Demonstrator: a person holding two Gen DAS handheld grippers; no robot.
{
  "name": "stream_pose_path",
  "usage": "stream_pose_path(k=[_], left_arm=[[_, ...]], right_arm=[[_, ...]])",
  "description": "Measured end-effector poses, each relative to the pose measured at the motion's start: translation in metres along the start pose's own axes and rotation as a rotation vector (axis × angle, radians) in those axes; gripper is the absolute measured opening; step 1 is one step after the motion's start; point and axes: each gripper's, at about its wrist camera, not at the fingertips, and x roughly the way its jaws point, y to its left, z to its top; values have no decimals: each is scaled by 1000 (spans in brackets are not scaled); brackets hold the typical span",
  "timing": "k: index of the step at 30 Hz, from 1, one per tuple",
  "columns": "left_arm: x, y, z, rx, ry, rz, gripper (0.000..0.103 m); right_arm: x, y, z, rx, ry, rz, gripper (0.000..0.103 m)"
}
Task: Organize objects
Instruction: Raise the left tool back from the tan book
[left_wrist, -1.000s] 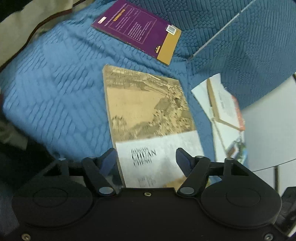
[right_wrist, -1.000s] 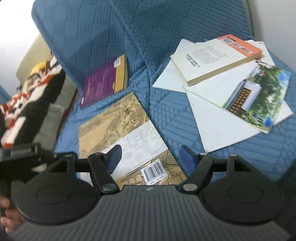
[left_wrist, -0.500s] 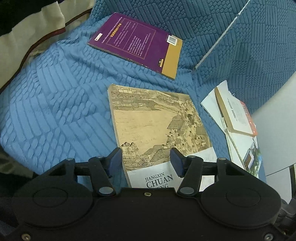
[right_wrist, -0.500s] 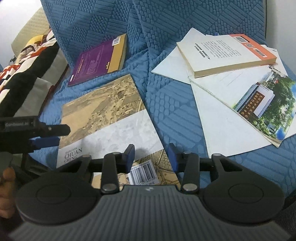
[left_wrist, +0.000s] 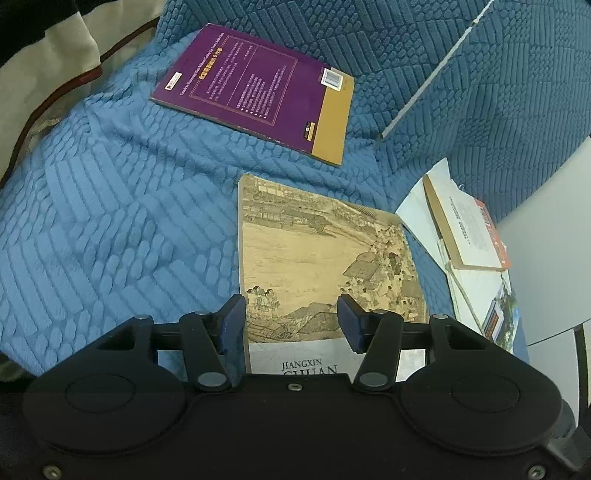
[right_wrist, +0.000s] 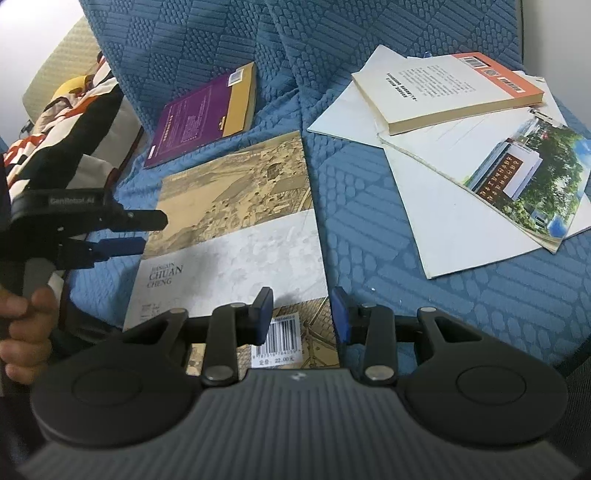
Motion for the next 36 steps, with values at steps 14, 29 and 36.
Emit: stream_pose_path(k=[14, 29, 36], left_arm=[[-86, -39, 0, 88, -128, -90, 52], [-195, -80, -29, 164, -256, -170, 55], [-233, -88, -37, 192, -302, -157, 57]], right_arm=[[-67, 23, 29, -27, -181, 42, 38], [-142, 60, 47, -37, -289, 114, 38], [-161, 70, 48, -41, -296, 123, 39]])
